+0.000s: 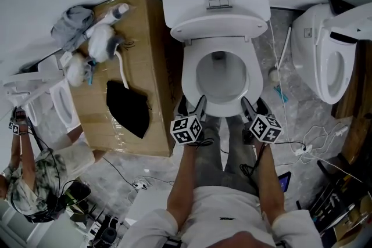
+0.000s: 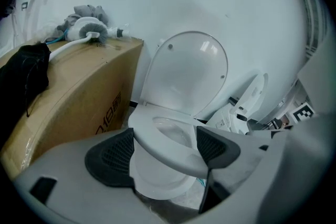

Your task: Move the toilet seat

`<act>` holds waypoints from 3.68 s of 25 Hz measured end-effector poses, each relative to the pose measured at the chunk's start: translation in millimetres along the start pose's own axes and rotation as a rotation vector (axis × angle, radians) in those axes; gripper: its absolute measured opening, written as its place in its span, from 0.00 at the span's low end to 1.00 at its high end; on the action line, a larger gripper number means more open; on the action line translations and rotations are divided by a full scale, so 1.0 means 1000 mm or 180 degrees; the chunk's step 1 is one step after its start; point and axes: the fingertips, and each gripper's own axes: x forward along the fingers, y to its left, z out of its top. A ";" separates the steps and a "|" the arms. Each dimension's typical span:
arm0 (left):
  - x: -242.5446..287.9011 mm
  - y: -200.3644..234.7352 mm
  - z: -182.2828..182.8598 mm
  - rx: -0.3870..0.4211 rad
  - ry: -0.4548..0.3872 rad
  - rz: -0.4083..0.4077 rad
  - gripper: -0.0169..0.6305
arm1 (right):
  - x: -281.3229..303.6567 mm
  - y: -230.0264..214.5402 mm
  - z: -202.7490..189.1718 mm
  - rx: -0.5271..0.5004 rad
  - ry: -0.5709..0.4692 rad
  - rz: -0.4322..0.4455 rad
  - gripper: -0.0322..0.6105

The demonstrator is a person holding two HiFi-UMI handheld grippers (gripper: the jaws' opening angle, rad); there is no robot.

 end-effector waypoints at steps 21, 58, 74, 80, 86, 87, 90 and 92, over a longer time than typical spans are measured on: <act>-0.024 -0.029 0.056 0.0619 -0.0297 -0.0186 0.56 | -0.009 0.022 0.043 0.0218 -0.0231 0.0208 0.59; -0.046 -0.099 0.083 0.1924 -0.0237 -0.0720 0.51 | -0.026 0.053 0.097 0.0263 -0.0590 0.0445 0.59; -0.032 -0.106 0.117 0.1965 -0.0365 -0.0645 0.50 | -0.039 0.078 0.123 -0.0491 -0.0619 0.0546 0.59; -0.029 -0.107 0.129 0.1930 -0.0402 -0.0641 0.50 | -0.040 0.093 0.130 -0.0819 -0.0618 0.0580 0.59; -0.025 -0.108 0.140 0.1897 -0.0428 -0.0635 0.50 | -0.038 0.106 0.137 -0.1144 -0.0603 0.0628 0.59; -0.024 -0.109 0.142 0.1893 -0.0430 -0.0633 0.50 | -0.037 0.107 0.138 -0.1180 -0.0600 0.0628 0.59; -0.023 -0.109 0.146 0.1885 -0.0432 -0.0629 0.50 | -0.035 0.112 0.140 -0.1282 -0.0590 0.0628 0.59; -0.022 -0.109 0.150 0.1873 -0.0438 -0.0628 0.50 | -0.033 0.115 0.142 -0.1345 -0.0588 0.0619 0.59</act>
